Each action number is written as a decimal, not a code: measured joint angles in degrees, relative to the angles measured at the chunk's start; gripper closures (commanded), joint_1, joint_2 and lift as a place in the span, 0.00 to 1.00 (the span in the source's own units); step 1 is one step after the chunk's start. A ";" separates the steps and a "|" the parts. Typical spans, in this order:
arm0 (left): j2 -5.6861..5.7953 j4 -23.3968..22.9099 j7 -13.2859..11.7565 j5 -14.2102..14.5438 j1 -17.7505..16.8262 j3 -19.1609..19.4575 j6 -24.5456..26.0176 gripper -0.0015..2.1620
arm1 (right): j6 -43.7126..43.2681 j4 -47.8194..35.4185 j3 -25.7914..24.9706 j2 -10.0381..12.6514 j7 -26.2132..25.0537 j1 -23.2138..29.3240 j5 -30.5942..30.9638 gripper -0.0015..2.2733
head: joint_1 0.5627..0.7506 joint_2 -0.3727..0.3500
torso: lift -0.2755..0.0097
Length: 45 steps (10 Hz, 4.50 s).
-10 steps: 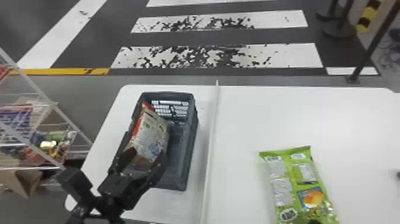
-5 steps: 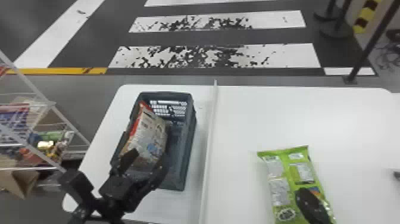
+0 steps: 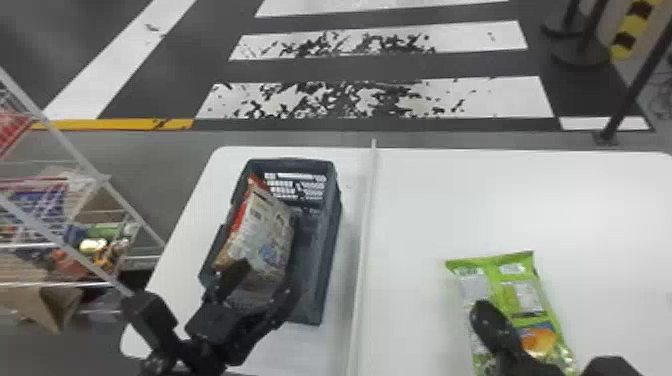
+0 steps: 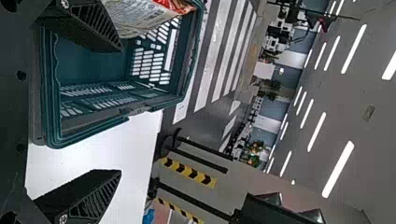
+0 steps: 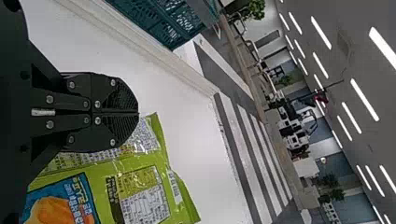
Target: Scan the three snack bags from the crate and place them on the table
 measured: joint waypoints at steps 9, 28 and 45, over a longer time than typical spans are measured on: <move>0.26 1.18 -0.54 -0.08 -0.44 -0.60 -1.11 0.03 | -3.77 6.37 -1.74 0.55 -3.18 -3.54 0.82 0.99 | 0.70 0.71 | 0.84; 0.27 0.02 -0.12 -0.36 -1.39 -1.36 -1.10 0.03 | -11.15 -6.11 -11.42 -0.54 -2.81 6.46 0.12 0.07 | 0.70 0.45 | 0.84; 1.27 -2.93 9.21 -5.24 -1.60 -12.97 -5.89 0.03 | 7.50 15.91 -32.13 -11.99 7.60 -8.04 6.56 0.46 | 0.70 0.03 | 0.84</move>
